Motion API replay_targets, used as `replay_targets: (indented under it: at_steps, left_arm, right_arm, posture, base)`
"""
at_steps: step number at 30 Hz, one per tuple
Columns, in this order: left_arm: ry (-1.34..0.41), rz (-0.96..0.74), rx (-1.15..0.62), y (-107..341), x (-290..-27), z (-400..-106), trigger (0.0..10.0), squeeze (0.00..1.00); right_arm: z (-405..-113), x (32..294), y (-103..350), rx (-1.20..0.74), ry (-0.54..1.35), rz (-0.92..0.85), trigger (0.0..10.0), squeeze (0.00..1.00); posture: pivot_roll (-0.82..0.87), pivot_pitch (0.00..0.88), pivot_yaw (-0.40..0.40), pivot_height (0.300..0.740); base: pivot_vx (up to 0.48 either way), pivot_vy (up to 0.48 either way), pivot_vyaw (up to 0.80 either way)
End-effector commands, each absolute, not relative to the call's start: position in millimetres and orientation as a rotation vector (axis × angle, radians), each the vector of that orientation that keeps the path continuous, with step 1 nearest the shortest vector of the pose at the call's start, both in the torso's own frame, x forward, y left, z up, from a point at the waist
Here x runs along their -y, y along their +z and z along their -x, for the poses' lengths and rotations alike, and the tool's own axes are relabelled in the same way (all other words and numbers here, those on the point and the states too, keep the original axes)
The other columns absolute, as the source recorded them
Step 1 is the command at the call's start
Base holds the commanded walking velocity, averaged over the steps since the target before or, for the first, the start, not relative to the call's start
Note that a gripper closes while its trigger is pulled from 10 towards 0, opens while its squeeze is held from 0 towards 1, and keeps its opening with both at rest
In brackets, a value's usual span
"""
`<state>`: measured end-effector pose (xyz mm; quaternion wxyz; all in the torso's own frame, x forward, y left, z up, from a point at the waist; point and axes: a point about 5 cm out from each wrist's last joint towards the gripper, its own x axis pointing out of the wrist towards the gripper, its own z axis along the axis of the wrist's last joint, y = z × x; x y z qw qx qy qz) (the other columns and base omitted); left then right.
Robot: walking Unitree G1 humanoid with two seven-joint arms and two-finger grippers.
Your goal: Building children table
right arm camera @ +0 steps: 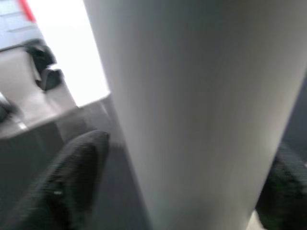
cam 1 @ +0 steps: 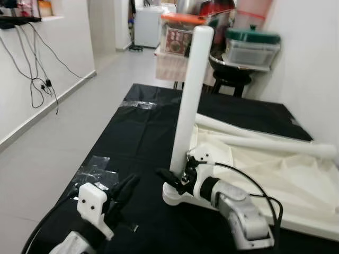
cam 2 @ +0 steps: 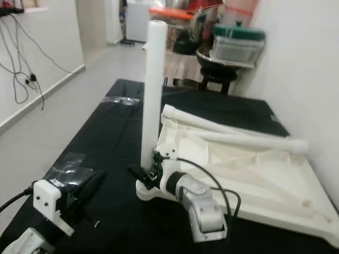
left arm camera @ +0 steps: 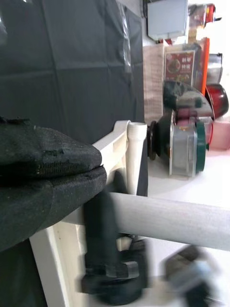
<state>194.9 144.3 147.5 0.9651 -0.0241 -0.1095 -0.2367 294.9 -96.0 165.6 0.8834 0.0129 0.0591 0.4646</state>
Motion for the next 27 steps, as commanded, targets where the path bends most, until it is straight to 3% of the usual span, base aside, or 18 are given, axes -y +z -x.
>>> replay_targets:
  at_steps: [1, 2, 3, 4, 12, 13, 14, 15, 16, 27]
  left_arm:
    - [-0.483, 0.05, 0.21, 145, -142, -195, 10.0, 0.0]
    - [-0.483, 0.05, 0.21, 145, -142, -195, 10.0, 0.0]
    - [-0.483, 0.05, 0.21, 145, -141, -195, 10.0, 0.0]
    - [-0.482, 0.05, 0.21, 144, -141, -195, 10.0, 0.0]
    - [-0.478, 0.045, 0.209, 144, -141, -195, 10.0, 0.0]
    - [-0.478, 0.045, 0.208, 144, -141, -196, 10.0, 0.0]
    - [-0.478, 0.045, 0.208, 144, -141, -196, 10.0, 0.0]
    - [-0.477, 0.044, 0.207, 143, -141, -196, 10.0, 0.0]
    - [-0.477, 0.044, 0.207, 143, -140, -196, 10.0, 0.0]
    - [-0.477, 0.046, 0.209, 143, -139, -195, 10.0, 0.0]
  right_arm:
    - [-296, 97, 177, -0.072, 1.147, -0.017, 10.0, 1.0]
    - [-296, 97, 177, -0.072, 1.147, -0.017, 10.0, 1.0]
    - [-298, 100, 181, -0.071, 1.224, -0.007, 10.0, 0.73]
    - [-303, 101, 184, -0.076, 1.302, 0.017, 10.0, 0.0]
    - [-333, 106, 201, -0.114, 1.499, 0.0, 10.0, 0.0]
    - [-337, 106, 203, -0.128, 1.522, -0.007, 8.8, 0.0]
    - [-337, 106, 203, -0.128, 1.522, -0.007, 8.8, 0.0]
    - [-340, 107, 204, -0.141, 1.541, -0.015, 2.9, 0.0]
    - [-342, 108, 204, -0.147, 1.555, -0.017, 0.0, 0.0]
    - [-343, 125, 202, -0.111, 1.548, -0.038, 0.0, 0.0]
  posture:
    - [-0.01, 0.0, -0.121, 0.74]
    - [-0.01, 0.0, -0.121, 0.74]
    - [-0.01, 0.0, -0.121, 0.74]
    - [0.0, 0.0, -0.124, 0.74]
    - [0.01, 0.0, -0.125, 0.74]
    - [0.02, 0.0, -0.128, 0.74]
    - [0.02, 0.0, -0.128, 0.74]
    - [0.02, 0.0, -0.129, 0.74]
    - [0.02, 0.0, -0.13, 0.74]
    - [0.01, 0.0, -0.13, 0.74]
  base:
    - [0.0, 0.0, 0.0]
    - [0.0, 0.0, 0.0]
    - [0.0, 0.0, 0.0]
    - [0.0, 0.0, 0.0]
    - [0.0, 0.0, 0.0]
    - [0.0, 0.0, 0.0]
    - [0.0, 0.0, 0.0]
    - [0.0, 0.0, 0.0]
    - [0.0, 0.0, 0.0]
    - [0.0, 0.0, 0.0]
